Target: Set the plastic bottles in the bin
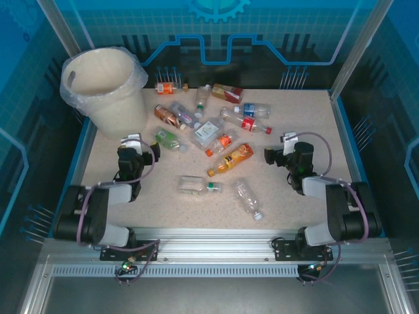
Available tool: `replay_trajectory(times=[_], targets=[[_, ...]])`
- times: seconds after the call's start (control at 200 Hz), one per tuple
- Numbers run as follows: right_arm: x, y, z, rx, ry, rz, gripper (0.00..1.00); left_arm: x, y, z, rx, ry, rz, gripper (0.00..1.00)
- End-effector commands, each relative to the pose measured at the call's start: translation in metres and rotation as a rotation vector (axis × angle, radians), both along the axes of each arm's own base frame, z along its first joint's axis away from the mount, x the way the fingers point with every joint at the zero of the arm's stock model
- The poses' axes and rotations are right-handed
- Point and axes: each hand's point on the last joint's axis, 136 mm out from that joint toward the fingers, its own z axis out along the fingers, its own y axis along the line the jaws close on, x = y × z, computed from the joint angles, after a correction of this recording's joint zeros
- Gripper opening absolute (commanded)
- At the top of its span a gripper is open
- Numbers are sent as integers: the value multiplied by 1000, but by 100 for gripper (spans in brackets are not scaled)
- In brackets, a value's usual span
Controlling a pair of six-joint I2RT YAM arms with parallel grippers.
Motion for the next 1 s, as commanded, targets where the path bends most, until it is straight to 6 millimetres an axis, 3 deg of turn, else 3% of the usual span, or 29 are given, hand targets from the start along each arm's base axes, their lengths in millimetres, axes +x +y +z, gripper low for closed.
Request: replay_trajectory(times=[0.0,0.085,0.165,0.25,0.355,0.48,0.64,0.78,0.915,0.995], targets=[[-4,-4,44,49,23,-87,100,-14,12,43,-48,-11,107,99],[-14,4,58,143,75,-119,100,-35,19,64,-169,8,207,99],[-23,11,61,236,110,-183,100,-53,18,70,-307,39,260,99],[-37,25,49,366,226,-228,100,-72,11,64,-466,97,291,99],[-62,65,27,463,429,-153,100,-85,-13,52,-623,192,233,99],[-90,118,9,340,543,9,100,-100,-36,34,-725,328,177,99],[-109,152,-22,95,603,119,100,-106,-50,28,-747,386,115,99],[-127,155,-30,-78,602,136,100,-109,-53,23,-737,405,91,99],[-149,146,-41,-123,645,129,100,-108,-58,18,-741,419,60,99],[-151,145,-49,-136,653,140,100,-104,-66,17,-755,426,15,99]])
